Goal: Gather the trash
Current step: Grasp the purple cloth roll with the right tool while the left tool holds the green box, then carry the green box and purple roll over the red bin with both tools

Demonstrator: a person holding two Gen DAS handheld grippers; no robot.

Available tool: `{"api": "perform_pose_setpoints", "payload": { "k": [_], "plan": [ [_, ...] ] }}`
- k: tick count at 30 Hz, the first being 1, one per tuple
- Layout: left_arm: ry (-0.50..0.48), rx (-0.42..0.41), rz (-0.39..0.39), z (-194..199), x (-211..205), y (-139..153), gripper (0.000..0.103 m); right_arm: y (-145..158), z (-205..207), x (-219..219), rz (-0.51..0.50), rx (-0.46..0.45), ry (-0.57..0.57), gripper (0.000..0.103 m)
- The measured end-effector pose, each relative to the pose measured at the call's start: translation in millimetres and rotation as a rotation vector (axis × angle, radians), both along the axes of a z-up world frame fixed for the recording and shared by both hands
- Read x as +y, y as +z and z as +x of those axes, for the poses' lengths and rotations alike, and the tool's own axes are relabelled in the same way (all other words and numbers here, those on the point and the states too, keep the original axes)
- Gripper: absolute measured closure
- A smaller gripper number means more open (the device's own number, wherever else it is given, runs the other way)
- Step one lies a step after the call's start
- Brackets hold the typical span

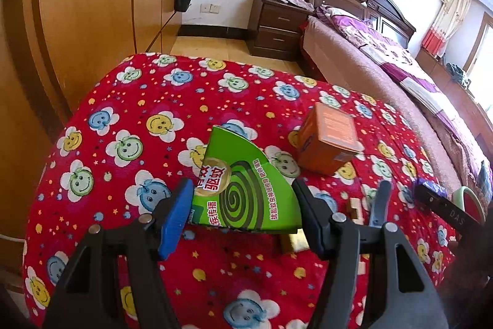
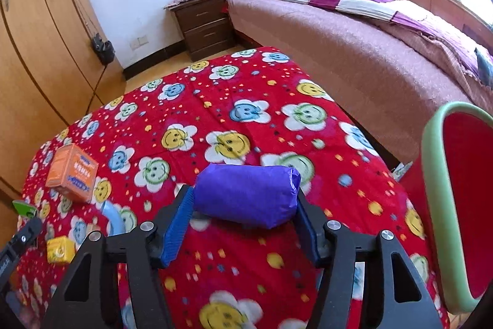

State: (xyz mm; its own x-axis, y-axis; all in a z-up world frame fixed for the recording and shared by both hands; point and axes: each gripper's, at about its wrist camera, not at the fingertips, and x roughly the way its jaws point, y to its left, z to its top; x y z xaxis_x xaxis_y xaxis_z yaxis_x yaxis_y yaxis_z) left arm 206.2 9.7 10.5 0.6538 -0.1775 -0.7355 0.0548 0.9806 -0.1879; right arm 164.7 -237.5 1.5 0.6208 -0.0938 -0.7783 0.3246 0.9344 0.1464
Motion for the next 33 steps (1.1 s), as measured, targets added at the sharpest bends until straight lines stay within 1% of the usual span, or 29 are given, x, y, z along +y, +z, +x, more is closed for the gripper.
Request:
{"api": "perform_pose_setpoints", "payload": {
  "k": [8, 16, 23, 33],
  "plan": [
    [-0.05, -0.035, 0.001, -32, -17, 26, 0.037, 19, -53, -8, 0.074, -0.062, 0.031, 0.04],
    [-0.103, -0.051, -0.026, -73, -39, 42, 0.037, 37, -109, -7, 0.132, -0.131, 0.07, 0.04],
    [-0.143, -0.041, -0.071, -100, -55, 49, 0.037, 51, -140, -13, 0.157, -0.187, 0.074, 0.04],
    [-0.197, -0.05, -0.073, -123, -82, 57, 0.037, 66, -178, -34, 0.162, -0.25, 0.049, 0.04]
  ]
}}
